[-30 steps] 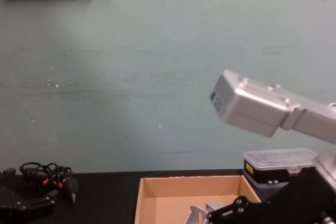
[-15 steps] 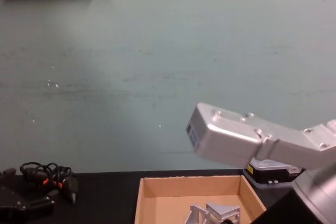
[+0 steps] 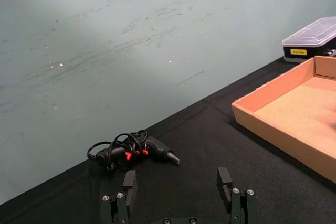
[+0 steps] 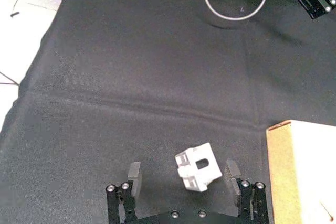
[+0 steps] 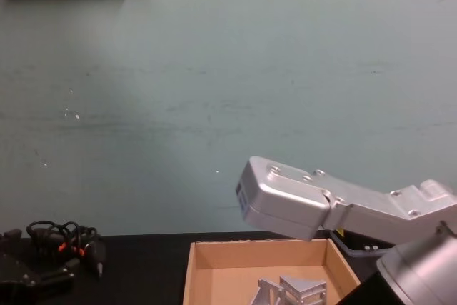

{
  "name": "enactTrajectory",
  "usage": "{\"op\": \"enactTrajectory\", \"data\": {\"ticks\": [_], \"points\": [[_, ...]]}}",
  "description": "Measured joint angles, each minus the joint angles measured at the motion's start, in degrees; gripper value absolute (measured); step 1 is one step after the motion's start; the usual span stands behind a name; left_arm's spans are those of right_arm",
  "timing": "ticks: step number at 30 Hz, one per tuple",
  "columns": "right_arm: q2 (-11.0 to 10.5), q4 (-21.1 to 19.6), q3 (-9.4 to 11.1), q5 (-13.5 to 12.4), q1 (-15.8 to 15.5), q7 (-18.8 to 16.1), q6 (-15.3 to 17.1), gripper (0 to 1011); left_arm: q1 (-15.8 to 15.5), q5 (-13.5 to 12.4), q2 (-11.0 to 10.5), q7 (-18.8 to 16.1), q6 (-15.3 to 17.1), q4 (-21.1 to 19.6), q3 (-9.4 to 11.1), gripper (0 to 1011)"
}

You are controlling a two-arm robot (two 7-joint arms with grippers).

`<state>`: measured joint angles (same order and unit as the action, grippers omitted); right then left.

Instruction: Use one hand to pick up the angle iron from the table and place it into the box.

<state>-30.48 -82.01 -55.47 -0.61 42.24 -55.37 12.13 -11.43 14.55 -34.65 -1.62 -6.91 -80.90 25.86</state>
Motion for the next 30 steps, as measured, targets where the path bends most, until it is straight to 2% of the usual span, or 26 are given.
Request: {"op": "enactTrajectory", "data": {"ticks": [12,15,24,25,28,29,30], "points": [[1.4,2.1,-0.4,-0.7,0.4,0.3,0.0,1000,0.0,0.0,0.0,0.0,0.0,0.0,0.0,1000],[1.6,2.4,-0.6,-0.7,0.4,0.4,0.1,964,0.0,0.0,0.0,0.0,0.0,0.0,0.0,1000],[1.8,2.9,-0.6,-0.6,0.5,0.8,0.2,734,0.0,0.0,0.0,0.0,0.0,0.0,0.0,1000],[1.8,2.9,-0.6,-0.6,0.4,0.9,0.2,682,0.0,0.0,0.0,0.0,0.0,0.0,0.0,1000],[1.8,2.9,-0.6,-0.5,0.4,0.9,0.2,624,0.0,0.0,0.0,0.0,0.0,0.0,0.0,1000],[1.8,2.9,-0.6,-0.5,0.3,1.0,0.2,556,0.0,0.0,0.0,0.0,0.0,0.0,0.0,1000],[1.8,2.9,-0.6,-0.5,0.3,1.0,0.2,537,0.0,0.0,0.0,0.0,0.0,0.0,0.0,1000]]}}
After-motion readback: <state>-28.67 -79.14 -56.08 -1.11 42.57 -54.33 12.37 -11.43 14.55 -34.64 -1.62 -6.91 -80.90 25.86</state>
